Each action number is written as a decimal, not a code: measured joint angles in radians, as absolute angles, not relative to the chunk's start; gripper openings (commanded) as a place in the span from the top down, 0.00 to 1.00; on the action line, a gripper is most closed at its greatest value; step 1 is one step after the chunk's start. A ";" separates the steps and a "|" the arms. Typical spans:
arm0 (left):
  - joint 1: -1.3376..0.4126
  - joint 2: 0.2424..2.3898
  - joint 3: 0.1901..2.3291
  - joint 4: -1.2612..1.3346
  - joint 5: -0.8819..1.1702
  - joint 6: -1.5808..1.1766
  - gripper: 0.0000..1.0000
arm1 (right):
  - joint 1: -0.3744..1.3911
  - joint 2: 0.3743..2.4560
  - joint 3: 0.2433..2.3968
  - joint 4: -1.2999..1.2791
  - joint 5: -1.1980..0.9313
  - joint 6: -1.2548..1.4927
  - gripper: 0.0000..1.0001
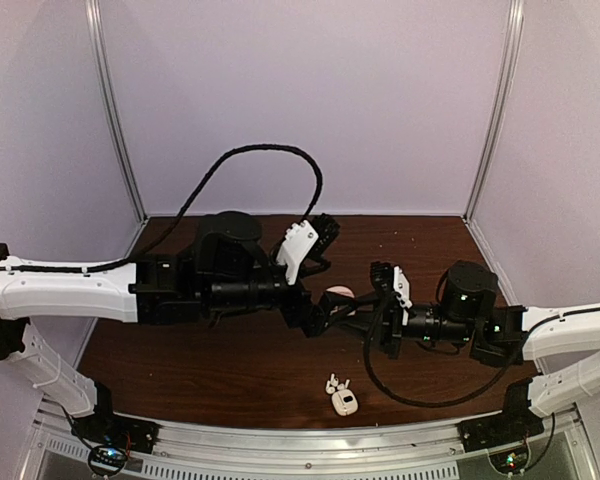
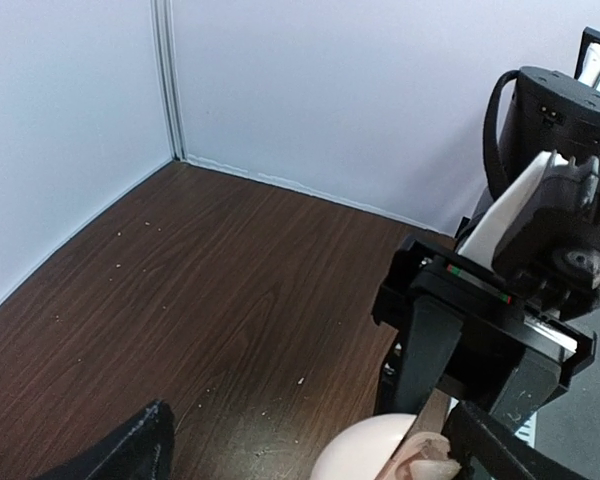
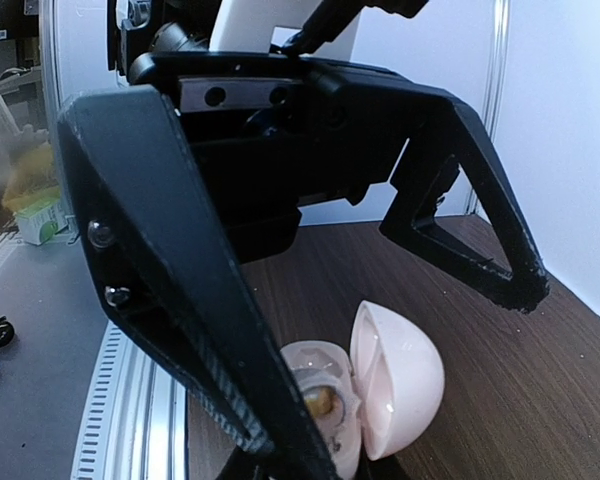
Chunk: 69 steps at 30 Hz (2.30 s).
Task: Insert the wireless bluetooth earbuds into the charging case
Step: Adjust the right earbud in the right side groove of the charging case.
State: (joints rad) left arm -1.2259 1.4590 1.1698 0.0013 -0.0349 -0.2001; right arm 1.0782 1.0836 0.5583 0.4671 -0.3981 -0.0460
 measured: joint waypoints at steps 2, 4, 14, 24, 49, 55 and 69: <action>-1.223 1.460 1.170 0.003 -0.027 -0.203 0.02 | 1.079 1.083 0.558 0.467 -0.402 -0.046 1.00; -1.221 1.461 1.170 0.011 -0.017 -0.205 0.02 | 1.080 1.081 0.558 0.468 -0.406 -0.046 1.00; -1.203 1.466 1.157 0.079 0.061 -0.208 0.02 | 1.084 1.065 0.558 0.483 -0.423 -0.044 1.00; -1.197 1.466 1.139 0.113 0.168 -0.187 0.02 | 1.088 1.065 0.555 0.491 -0.425 -0.036 1.00; -1.205 1.234 1.069 0.028 0.192 -0.013 0.19 | 1.047 1.081 0.515 0.609 -0.429 0.030 1.00; -1.227 1.205 1.076 -0.043 0.200 0.120 0.38 | 1.047 1.081 0.515 0.594 -0.451 0.005 1.00; -1.335 1.357 1.141 -0.155 0.151 0.303 0.43 | 1.047 1.089 0.527 0.541 -0.503 -0.038 1.00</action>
